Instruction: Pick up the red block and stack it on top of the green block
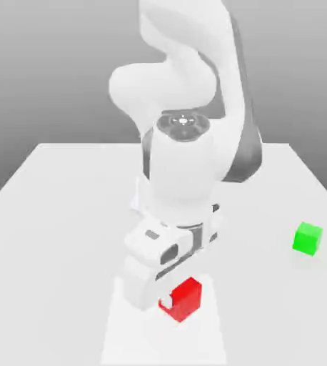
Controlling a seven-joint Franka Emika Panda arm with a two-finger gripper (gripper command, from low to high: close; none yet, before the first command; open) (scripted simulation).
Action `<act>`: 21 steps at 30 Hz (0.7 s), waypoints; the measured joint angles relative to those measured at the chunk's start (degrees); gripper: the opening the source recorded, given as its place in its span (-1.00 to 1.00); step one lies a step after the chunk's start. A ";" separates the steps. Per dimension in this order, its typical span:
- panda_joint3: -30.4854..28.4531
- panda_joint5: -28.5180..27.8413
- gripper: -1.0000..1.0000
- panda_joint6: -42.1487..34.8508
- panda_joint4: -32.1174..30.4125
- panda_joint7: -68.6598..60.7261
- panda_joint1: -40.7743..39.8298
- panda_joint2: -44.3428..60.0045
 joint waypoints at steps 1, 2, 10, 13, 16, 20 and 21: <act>1.97 0.20 -1.00 -0.33 -0.67 -1.48 3.33 -0.97; 3.71 0.45 -1.00 -0.65 -1.35 -3.05 6.55 -1.96; 14.14 0.87 -1.00 -2.80 -6.77 -14.16 27.93 -9.86; 16.66 -0.85 -1.00 -0.65 -7.81 -15.22 30.85 -8.80; 15.87 -4.99 -1.00 4.82 -7.71 -12.54 31.50 -3.08; 14.42 -8.09 1.00 8.36 -7.54 -10.35 32.00 0.74; 14.42 -8.09 1.00 8.36 -7.54 -10.35 32.00 0.74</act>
